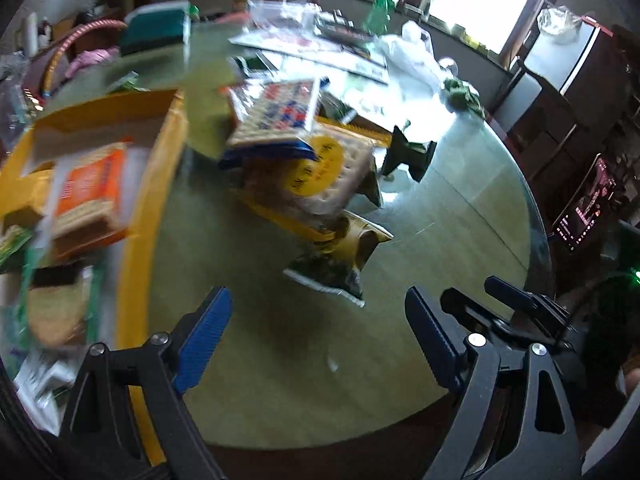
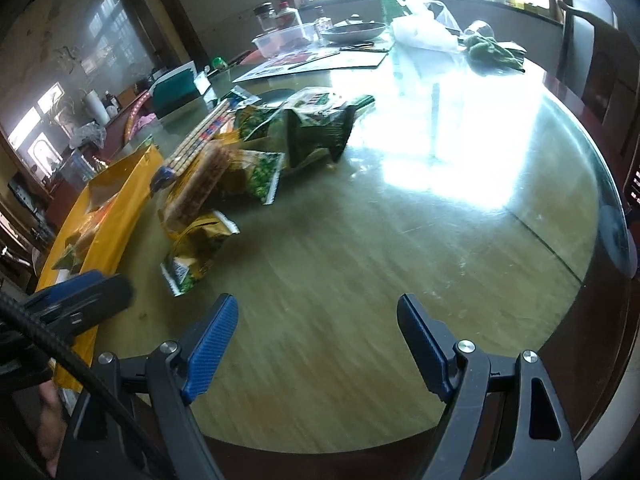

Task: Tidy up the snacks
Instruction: 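Grasp the green-yellow snack bag with the left tool and lift it, then grasp the narrow cracker pack with the right tool while the left tool holds the green bag, then carry both held packs over the yellow tray and open both tools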

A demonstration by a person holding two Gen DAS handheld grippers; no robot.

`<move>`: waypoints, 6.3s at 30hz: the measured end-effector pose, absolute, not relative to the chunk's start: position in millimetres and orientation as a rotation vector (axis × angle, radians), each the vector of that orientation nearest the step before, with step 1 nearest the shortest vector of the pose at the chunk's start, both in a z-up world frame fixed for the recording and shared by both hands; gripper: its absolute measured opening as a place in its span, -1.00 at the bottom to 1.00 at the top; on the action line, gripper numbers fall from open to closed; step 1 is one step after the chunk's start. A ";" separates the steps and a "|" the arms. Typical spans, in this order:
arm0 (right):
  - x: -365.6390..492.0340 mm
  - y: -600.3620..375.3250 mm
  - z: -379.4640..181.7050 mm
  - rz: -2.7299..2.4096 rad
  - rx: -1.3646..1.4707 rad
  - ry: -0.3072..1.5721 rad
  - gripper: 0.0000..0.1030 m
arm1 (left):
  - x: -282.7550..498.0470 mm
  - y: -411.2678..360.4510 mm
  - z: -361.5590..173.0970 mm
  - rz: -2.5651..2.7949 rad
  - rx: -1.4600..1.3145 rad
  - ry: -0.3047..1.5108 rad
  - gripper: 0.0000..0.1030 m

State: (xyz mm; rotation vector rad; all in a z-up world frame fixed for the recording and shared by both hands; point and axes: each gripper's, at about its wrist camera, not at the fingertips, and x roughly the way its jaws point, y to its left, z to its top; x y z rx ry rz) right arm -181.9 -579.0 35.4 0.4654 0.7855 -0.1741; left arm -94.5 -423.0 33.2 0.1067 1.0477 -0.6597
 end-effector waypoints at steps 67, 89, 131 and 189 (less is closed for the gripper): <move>-131.5 -576.2 69.1 -0.066 0.488 0.739 0.58 | -128.1 -343.5 55.6 -0.656 -0.060 0.934 -0.27; -66.6 -538.4 51.3 0.026 0.645 0.839 0.09 | -128.2 -321.9 58.9 -0.638 -0.103 0.924 -0.27; -155.5 -538.5 58.8 0.075 0.639 0.710 -0.65 | -135.9 -343.8 52.4 -0.635 -0.049 0.944 -0.26; -112.2 -387.8 90.4 0.427 0.486 0.747 -0.63 | -81.8 -186.4 43.3 -0.137 -0.037 0.979 -0.25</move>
